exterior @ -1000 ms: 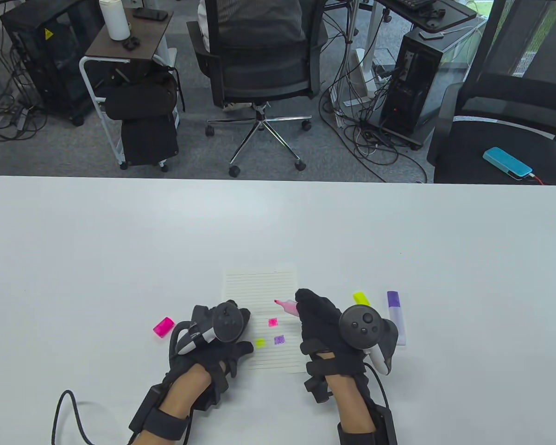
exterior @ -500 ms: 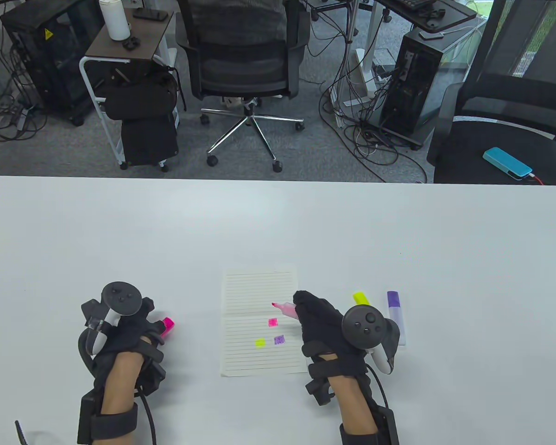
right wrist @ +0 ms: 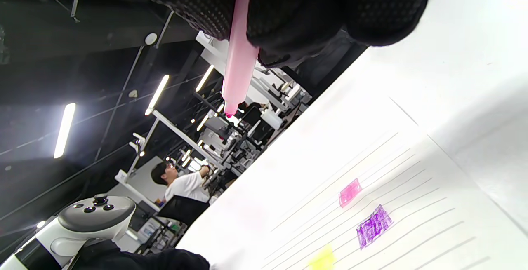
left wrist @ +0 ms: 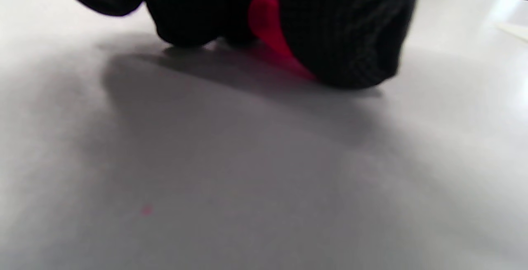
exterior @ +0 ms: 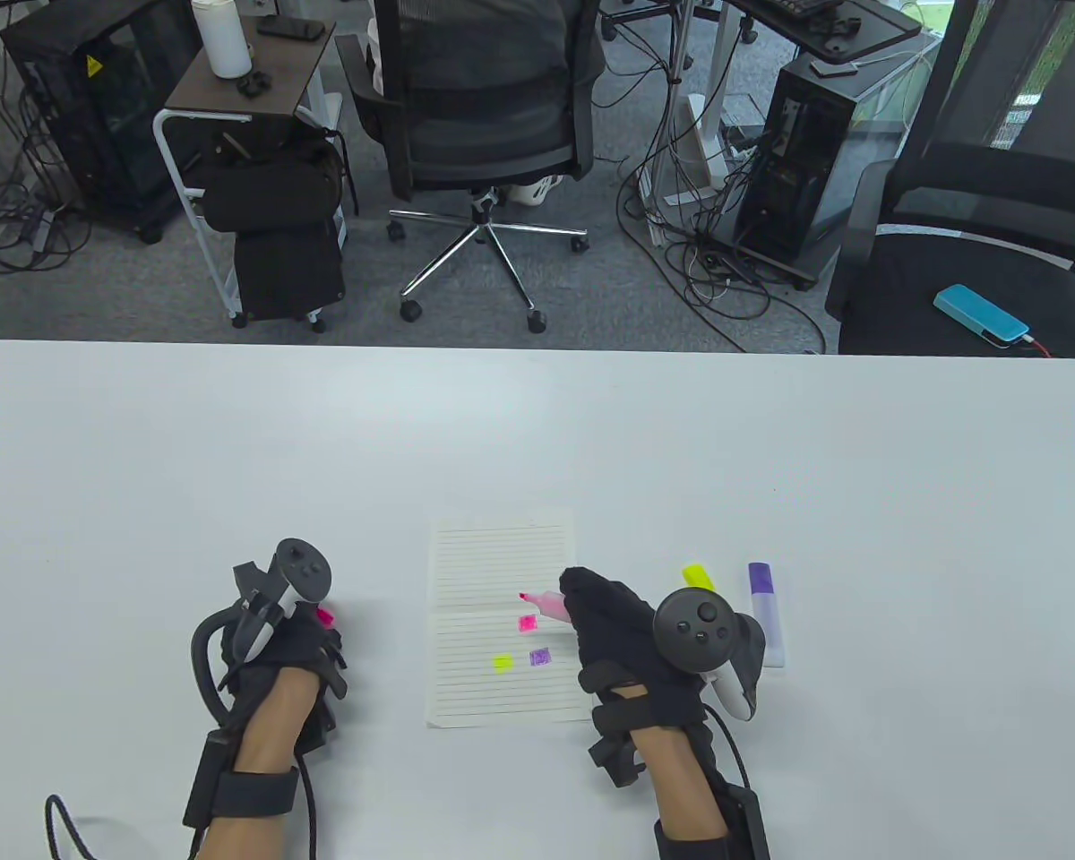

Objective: Apply highlighter ink on paper

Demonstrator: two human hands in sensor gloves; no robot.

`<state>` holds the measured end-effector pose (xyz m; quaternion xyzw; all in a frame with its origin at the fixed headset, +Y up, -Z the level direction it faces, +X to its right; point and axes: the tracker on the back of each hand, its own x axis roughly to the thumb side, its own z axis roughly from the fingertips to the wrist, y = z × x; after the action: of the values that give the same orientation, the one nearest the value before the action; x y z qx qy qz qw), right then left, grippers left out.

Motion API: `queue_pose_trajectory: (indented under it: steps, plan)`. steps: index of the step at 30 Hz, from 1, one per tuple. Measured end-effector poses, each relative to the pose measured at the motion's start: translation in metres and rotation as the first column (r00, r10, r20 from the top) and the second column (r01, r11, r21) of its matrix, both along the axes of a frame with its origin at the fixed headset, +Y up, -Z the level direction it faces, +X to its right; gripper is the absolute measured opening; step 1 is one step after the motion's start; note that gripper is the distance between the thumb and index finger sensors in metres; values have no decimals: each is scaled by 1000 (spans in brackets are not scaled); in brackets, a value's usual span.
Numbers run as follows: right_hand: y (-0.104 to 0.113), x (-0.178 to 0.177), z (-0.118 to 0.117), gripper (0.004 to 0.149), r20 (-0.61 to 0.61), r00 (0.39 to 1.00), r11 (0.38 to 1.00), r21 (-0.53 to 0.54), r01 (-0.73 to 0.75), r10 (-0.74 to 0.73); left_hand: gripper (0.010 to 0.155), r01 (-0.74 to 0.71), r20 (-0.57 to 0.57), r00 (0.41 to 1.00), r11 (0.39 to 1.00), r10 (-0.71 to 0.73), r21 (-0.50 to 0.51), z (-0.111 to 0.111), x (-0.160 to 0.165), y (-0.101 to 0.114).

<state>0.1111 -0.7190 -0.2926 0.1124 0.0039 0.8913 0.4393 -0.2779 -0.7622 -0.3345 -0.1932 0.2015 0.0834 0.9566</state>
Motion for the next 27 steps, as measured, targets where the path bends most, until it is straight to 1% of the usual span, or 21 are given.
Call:
queue_pose_trajectory:
  steps: [1,3,5,7,9,11,14,16,17,18,19,20,21,22,23,24,26,27]
  plan:
    - [0,-1,0,39,-1,1000,1000,0,-1,1,72,-32,-7,999,999,32,-12,0,0,-2]
    - [0,-1,0,39,-7,1000,1000,-2,4,-4,64,-30,-31,999,1000,30,5,1,1,-3]
    - [-1,-3,0,39,-18,1000,1000,-10,14,-14,61,8,8,1000,999,-8,-39,0,5,-4]
    - [-2,-4,0,39,-27,999,1000,-18,22,-22,59,42,34,999,998,-40,-47,0,8,-3]
    - [-2,-6,0,39,-40,999,999,-24,25,-26,58,7,28,1000,999,-6,-38,2,8,-2]
    - [-2,-7,0,39,-50,998,999,-27,37,-39,59,-31,2,1000,1000,31,-4,6,7,3]
    - [-2,-9,0,39,-68,997,999,-25,46,-48,59,-41,11,999,997,40,67,9,5,11]
    - [-2,-12,0,39,-97,993,998,-19,66,-68,59,-184,29,983,973,182,138,12,1,17]
    - [-2,-13,0,39,-119,989,996,-17,88,-90,58,-352,21,934,906,357,235,16,-1,20]
    - [-2,-14,0,39,-133,985,994,-18,106,-108,59,-467,23,875,830,484,304,18,-1,21]
    - [-2,-16,0,39,-160,977,990,-13,139,-139,60,-638,70,749,688,659,345,20,0,21]
    - [-2,-19,0,39,-192,967,985,-8,171,-169,63,-783,133,596,536,792,316,21,3,21]
    - [-2,-20,0,39,-209,961,983,-4,186,-183,68,-856,167,486,428,858,292,22,6,20]
    - [-1,-24,1,39,-240,951,979,4,204,-197,63,-925,206,330,272,921,265,22,13,19]
    - [0,-25,1,39,-256,945,977,8,211,-202,57,-945,222,266,209,938,253,22,17,19]
    - [0,-28,2,39,-278,937,975,20,223,-209,56,-966,238,182,129,954,224,22,23,18]
    - [2,-33,4,39,-297,930,969,53,243,-217,57,-988,244,76,41,967,147,23,37,15]
    - [2,-34,4,39,-300,929,968,57,243,-215,56,-993,249,50,20,967,119,23,42,14]
